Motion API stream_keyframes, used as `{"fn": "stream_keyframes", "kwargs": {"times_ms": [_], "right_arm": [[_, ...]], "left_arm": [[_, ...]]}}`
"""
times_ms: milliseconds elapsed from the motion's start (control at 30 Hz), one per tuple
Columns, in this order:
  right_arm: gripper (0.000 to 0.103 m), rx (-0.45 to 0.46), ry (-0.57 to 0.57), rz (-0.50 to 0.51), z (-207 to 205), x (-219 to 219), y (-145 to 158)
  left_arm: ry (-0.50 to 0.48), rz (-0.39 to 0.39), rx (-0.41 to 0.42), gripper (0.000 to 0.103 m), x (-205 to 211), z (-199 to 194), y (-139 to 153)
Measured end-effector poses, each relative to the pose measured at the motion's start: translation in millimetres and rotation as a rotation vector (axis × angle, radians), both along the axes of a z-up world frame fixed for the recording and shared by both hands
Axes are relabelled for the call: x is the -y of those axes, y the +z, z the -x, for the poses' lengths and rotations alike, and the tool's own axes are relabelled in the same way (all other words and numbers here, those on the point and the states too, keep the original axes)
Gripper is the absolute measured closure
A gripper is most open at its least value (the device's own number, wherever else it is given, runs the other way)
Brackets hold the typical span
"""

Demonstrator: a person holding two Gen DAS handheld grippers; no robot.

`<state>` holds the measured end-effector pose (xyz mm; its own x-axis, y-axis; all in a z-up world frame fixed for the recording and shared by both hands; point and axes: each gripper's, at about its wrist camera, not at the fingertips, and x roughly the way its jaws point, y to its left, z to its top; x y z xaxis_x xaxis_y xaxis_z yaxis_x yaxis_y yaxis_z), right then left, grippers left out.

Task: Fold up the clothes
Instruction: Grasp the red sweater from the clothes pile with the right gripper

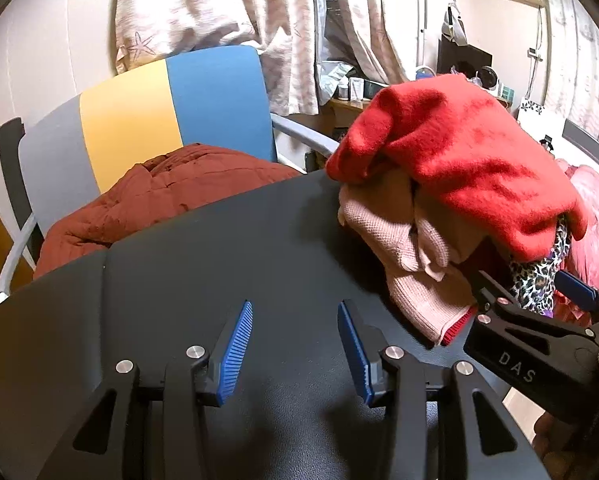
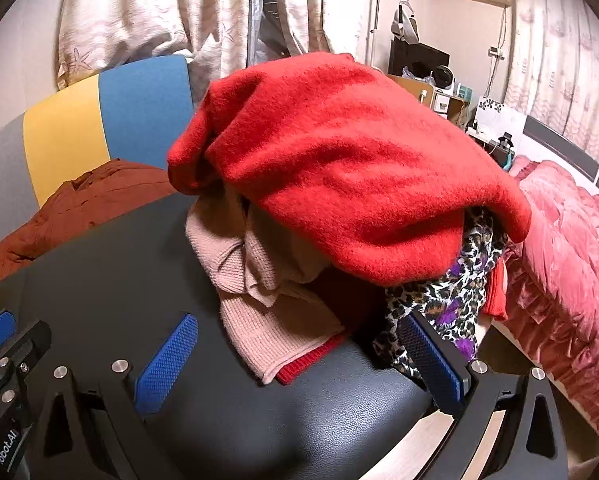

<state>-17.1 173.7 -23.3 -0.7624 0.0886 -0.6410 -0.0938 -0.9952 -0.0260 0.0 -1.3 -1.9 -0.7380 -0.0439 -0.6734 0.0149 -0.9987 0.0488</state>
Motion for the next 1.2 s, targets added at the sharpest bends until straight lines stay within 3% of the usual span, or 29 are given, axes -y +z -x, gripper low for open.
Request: {"fn": "stream_keyframes", "kwargs": {"times_ms": [333, 467, 600, 767, 967, 1133, 1200], "right_arm": [[0.000, 0.040, 0.006, 0.055, 5.7, -11.2, -8.5], [0.000, 0.028, 0.038, 0.132, 5.1, -20.4, -12.9], [0.000, -0.032, 0.077, 0.350, 2.5, -53.8, -17.6], [0.000, -0.146, 0.012, 0.584, -0.3, -119.4, -17.4], [0.000, -0.284, -0.114, 0.795, 13.5, -193.3, -13.1], [0.000, -0.325, -0.120, 0.897, 41.5, -210.9, -10.1], [0.000, -0.341, -0.103, 0.932, 52.0, -212.0, -6.3]], "left_arm": [[0.019, -0.028, 0.048, 0.057, 16.7, 0.2, -23.6], [0.026, -0.039, 0.071, 0.057, 24.8, -1.2, -35.9], [0.027, -0.045, 0.103, 0.057, 39.7, -9.1, -59.1], [0.041, -0.043, 0.170, 0.057, 62.2, -19.4, -97.7], [0.078, -0.063, 0.194, 0.057, 84.7, -27.6, -115.8], [0.108, -0.079, 0.215, 0.054, 103.4, -34.4, -131.0], [0.120, -0.086, 0.223, 0.045, 110.9, -37.1, -137.0]]}}
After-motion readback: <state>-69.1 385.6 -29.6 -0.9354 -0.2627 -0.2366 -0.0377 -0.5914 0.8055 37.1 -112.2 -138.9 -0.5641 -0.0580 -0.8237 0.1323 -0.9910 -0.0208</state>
